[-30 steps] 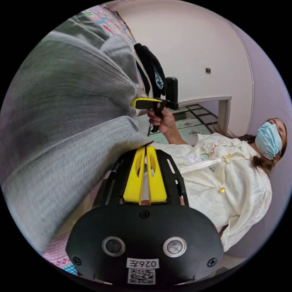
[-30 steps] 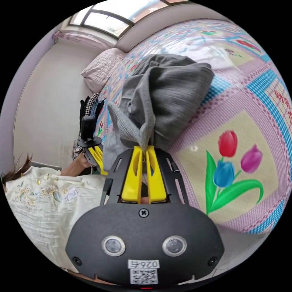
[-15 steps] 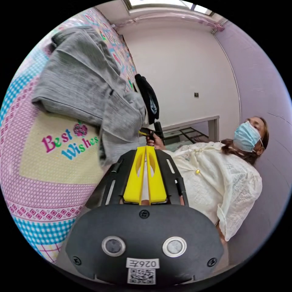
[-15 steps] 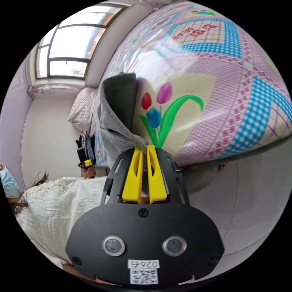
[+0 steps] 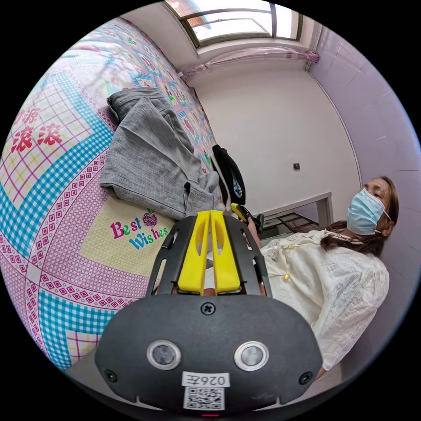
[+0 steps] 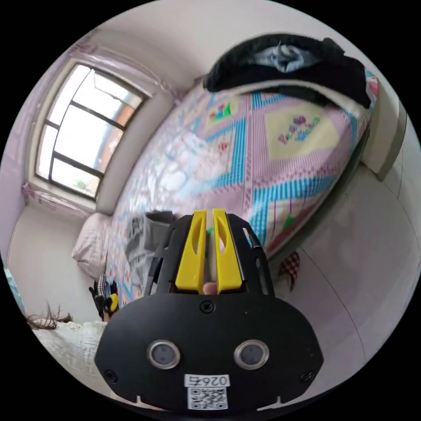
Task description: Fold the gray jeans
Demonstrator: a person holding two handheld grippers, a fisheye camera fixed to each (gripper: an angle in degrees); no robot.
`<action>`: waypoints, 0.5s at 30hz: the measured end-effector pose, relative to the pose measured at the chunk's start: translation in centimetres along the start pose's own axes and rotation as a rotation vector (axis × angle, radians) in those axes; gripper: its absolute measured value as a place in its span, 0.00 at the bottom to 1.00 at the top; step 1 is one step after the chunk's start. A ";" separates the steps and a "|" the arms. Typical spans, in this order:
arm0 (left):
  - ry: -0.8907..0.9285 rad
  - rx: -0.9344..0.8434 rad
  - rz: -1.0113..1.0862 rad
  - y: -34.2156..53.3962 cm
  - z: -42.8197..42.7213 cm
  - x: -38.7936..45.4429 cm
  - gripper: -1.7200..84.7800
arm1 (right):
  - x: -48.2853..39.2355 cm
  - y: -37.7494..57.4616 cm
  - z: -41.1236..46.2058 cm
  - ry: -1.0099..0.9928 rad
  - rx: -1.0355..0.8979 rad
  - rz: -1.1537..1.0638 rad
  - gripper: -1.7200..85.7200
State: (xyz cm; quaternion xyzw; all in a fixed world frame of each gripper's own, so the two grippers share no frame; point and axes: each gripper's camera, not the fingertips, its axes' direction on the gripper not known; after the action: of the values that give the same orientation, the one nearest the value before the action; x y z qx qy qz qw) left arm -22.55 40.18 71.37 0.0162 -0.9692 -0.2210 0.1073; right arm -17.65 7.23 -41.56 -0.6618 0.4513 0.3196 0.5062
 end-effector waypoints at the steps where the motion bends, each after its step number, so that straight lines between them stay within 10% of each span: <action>1: 0.002 0.014 -0.005 0.0 -0.2 -0.1 0.01 | -0.1 0.0 -0.7 -0.020 0.044 -0.010 0.05; 15: -0.021 0.095 0.019 -2.7 1.4 3.6 0.01 | -21.2 -3.9 17.6 -0.298 -0.373 -0.685 0.10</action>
State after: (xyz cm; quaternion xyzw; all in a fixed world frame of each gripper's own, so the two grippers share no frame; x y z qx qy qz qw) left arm -26.37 38.03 69.65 0.0095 -0.9799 -0.1737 0.0982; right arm -21.69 30.16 -26.40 -0.8004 0.0614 0.3012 0.5146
